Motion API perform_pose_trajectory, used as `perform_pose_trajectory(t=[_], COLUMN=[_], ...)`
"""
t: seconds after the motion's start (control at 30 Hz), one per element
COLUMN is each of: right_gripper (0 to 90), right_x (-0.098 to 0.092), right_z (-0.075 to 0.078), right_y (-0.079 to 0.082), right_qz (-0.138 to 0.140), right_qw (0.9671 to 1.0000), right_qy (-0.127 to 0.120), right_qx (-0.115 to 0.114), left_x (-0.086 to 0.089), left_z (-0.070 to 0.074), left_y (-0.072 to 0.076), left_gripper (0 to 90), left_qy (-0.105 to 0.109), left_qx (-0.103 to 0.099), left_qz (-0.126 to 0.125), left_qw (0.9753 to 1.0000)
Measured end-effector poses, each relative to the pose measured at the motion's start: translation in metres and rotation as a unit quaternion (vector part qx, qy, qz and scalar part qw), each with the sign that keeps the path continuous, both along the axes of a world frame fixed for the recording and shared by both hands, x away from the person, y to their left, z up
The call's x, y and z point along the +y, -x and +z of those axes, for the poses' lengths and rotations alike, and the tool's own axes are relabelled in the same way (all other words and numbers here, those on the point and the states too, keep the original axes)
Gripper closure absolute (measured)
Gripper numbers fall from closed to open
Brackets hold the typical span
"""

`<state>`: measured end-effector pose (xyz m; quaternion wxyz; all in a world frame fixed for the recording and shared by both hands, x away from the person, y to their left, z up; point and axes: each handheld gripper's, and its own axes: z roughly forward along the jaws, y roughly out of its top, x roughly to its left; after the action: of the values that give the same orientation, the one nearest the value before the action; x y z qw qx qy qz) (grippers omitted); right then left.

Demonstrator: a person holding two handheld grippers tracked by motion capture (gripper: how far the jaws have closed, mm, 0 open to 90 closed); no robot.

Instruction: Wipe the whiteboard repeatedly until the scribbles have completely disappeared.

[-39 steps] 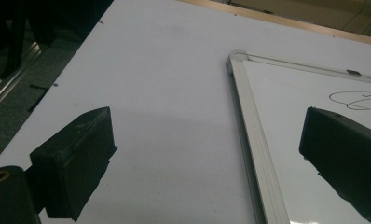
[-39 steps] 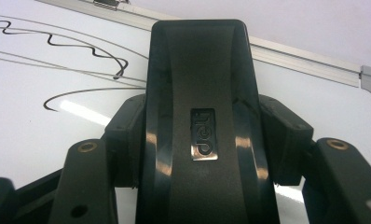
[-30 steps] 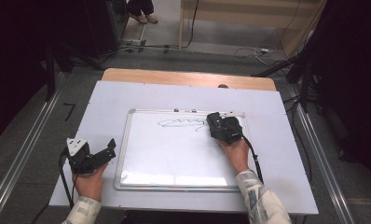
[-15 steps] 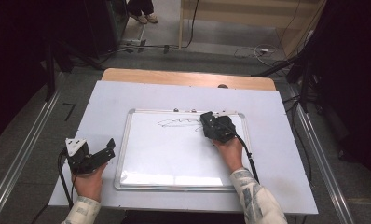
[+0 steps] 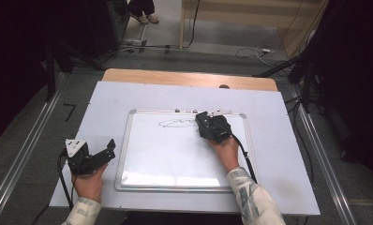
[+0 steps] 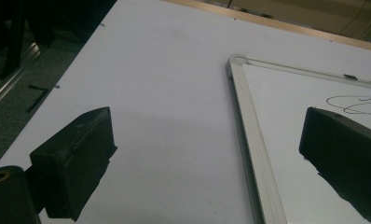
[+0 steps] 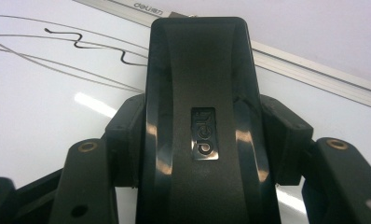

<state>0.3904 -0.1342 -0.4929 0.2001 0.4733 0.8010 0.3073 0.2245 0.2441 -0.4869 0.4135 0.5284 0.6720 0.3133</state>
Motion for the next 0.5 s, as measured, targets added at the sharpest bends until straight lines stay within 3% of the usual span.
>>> perform_pose_trajectory(t=[0.5], right_gripper=[39.1], right_x=[0.01], right_z=[0.0003], right_y=[-0.0032], right_qz=[0.035], right_qw=[0.9994], right_qy=[0.002], right_qx=[0.003], left_x=[0.0], left_z=[-0.0007], left_y=[-0.0004], left_gripper=[3.7], left_qy=[0.0], left_qx=[0.0], left_qz=[0.0], left_qw=[1.0])
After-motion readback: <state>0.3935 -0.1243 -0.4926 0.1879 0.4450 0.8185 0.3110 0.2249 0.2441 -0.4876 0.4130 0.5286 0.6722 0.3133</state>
